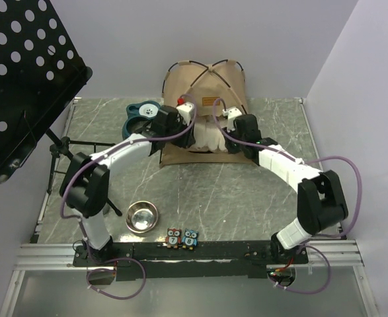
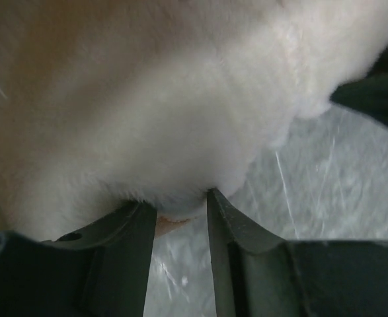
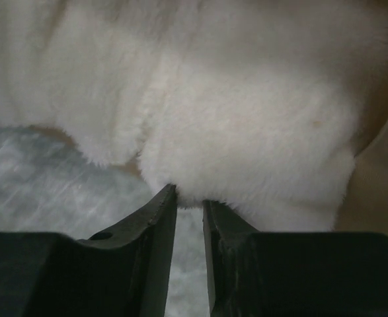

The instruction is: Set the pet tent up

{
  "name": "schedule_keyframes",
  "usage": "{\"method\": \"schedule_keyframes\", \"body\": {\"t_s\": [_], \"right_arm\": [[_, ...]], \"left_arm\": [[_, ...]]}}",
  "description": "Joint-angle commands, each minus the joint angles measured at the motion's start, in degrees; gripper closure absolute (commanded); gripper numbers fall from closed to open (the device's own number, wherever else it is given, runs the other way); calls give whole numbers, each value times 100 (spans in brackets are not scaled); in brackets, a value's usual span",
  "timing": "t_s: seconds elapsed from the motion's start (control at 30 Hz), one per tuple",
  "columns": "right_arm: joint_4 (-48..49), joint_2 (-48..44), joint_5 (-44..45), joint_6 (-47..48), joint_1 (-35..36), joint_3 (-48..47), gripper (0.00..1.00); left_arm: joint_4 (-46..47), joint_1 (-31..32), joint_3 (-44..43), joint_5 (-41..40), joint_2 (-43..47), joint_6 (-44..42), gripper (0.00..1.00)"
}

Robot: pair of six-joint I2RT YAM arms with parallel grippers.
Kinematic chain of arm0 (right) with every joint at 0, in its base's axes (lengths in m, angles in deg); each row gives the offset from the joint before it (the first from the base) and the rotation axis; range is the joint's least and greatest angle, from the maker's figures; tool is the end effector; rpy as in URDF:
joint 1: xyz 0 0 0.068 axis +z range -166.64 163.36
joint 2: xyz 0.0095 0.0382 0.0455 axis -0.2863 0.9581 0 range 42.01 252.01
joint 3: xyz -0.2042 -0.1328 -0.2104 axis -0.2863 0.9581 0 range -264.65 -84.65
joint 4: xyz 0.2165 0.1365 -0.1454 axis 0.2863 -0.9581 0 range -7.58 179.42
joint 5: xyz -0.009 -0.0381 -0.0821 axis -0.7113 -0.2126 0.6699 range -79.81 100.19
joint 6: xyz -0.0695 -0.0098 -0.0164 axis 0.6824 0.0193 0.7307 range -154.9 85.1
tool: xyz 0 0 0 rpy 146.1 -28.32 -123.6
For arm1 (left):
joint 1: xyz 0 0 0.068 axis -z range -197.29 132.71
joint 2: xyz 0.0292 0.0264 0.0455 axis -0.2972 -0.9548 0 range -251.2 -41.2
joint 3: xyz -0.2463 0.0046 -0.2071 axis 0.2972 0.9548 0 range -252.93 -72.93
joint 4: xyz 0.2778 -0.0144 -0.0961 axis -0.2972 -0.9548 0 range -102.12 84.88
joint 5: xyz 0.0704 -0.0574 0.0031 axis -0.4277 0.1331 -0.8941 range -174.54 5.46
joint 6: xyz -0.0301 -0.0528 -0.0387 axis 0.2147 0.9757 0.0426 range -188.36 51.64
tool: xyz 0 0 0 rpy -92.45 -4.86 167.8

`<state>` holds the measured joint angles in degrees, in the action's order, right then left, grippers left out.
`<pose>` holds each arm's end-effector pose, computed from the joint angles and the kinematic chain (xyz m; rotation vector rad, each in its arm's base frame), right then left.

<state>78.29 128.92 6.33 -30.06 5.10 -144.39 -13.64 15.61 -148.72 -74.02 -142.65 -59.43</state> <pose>0.3555 0.1460 0.2703 -0.5523 2.1791 0.2350 0.3890 -0.2646 0.2802 0.5668 2.1486 -0.6106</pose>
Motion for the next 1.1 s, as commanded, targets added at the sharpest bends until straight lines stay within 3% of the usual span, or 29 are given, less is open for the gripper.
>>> {"method": "schedule_keyframes", "body": {"t_s": [0.0, 0.17, 0.23, 0.33, 0.53, 0.6, 0.67, 0.77, 0.97, 1.07], "right_arm": [[1630, 255, 684, 386, 147, -143, 72], [2115, 606, 1087, 351, 217, -212, 76], [2343, 791, 1439, 386, 243, -213, 82], [2180, 1038, 1678, 649, 287, -326, 82], [1380, 275, 730, 1001, 296, 130, 75], [931, -24, 510, 1054, 314, 156, 75], [588, -331, 212, 1115, 305, 191, 67], [289, -850, -307, 1195, 305, 297, 53], [-529, -1632, -1168, 1133, 305, 7, 43], [-670, -2028, -1433, 1089, 305, -11, 31]], "left_arm": [[807, -320, -480, 362, -454, 434, 59], [1553, -329, -323, 363, -577, 434, 54], [1546, -329, -349, 171, -726, 382, 44], [1213, -425, -471, 11, -955, 399, 39], [861, -399, 81, 55, -394, -75, 34], [335, -329, 56, -103, -323, -181, 33], [-96, -294, -85, 54, -271, -260, 29], [24, -276, 90, 397, 159, -347, 23], [-343, -276, -111, 1135, 819, -786, 16], [-353, -285, -33, 1242, 1074, -823, 12]]}}
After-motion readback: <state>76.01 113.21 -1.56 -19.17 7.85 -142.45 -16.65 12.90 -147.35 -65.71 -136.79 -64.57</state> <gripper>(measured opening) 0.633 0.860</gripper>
